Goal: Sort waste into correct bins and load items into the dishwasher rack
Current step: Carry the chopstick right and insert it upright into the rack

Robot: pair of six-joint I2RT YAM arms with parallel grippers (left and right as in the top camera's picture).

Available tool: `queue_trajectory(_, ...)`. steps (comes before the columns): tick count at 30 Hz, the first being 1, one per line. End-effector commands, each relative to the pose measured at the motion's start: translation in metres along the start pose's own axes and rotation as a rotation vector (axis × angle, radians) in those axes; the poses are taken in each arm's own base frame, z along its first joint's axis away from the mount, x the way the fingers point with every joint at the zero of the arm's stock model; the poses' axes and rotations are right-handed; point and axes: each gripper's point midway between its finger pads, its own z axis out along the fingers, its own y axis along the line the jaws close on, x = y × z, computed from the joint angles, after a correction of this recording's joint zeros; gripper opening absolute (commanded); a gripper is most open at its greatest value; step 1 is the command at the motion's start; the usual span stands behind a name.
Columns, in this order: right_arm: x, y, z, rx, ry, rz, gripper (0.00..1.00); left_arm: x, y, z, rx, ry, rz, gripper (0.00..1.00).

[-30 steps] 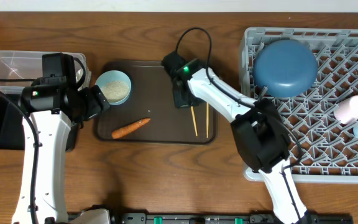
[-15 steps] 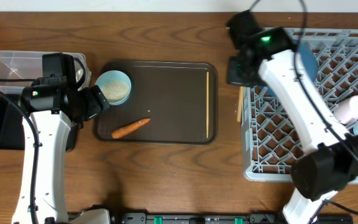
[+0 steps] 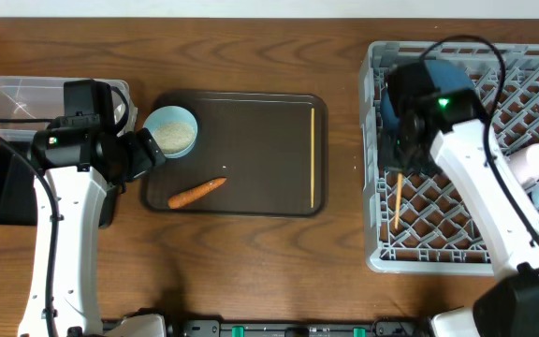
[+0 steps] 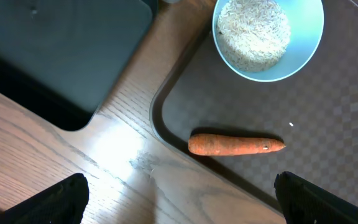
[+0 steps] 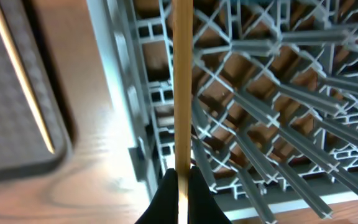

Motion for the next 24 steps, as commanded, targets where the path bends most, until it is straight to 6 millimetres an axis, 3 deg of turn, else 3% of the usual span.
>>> queue_trajectory(1,0.013,-0.003,0.009,0.003,0.028,-0.094,0.01,0.001,0.004,0.001,-0.016,0.002,-0.010,0.98)
queue_trajectory(6,0.025,0.005,0.031,-0.044,0.064,-0.098,0.01,0.001,0.004,0.001,-0.016,0.003,-0.009,0.98)
queue_trajectory(13,0.030,0.011,0.048,-0.074,0.066,-0.098,0.03,0.001,0.004,0.001,-0.016,0.003,-0.009,0.98)
queue_trajectory(15,0.029,0.012,0.049,-0.076,0.061,-0.106,0.12,0.001,0.004,0.001,-0.016,0.003,-0.009,0.98)
queue_trajectory(19,0.025,0.013,0.046,-0.083,0.044,-0.122,0.56,0.001,0.004,0.001,-0.016,0.003,-0.009,0.98)
queue_trajectory(24,-0.001,0.022,0.018,-0.125,-0.056,-0.126,0.59,0.001,0.004,0.001,-0.016,0.003,-0.009,0.98)
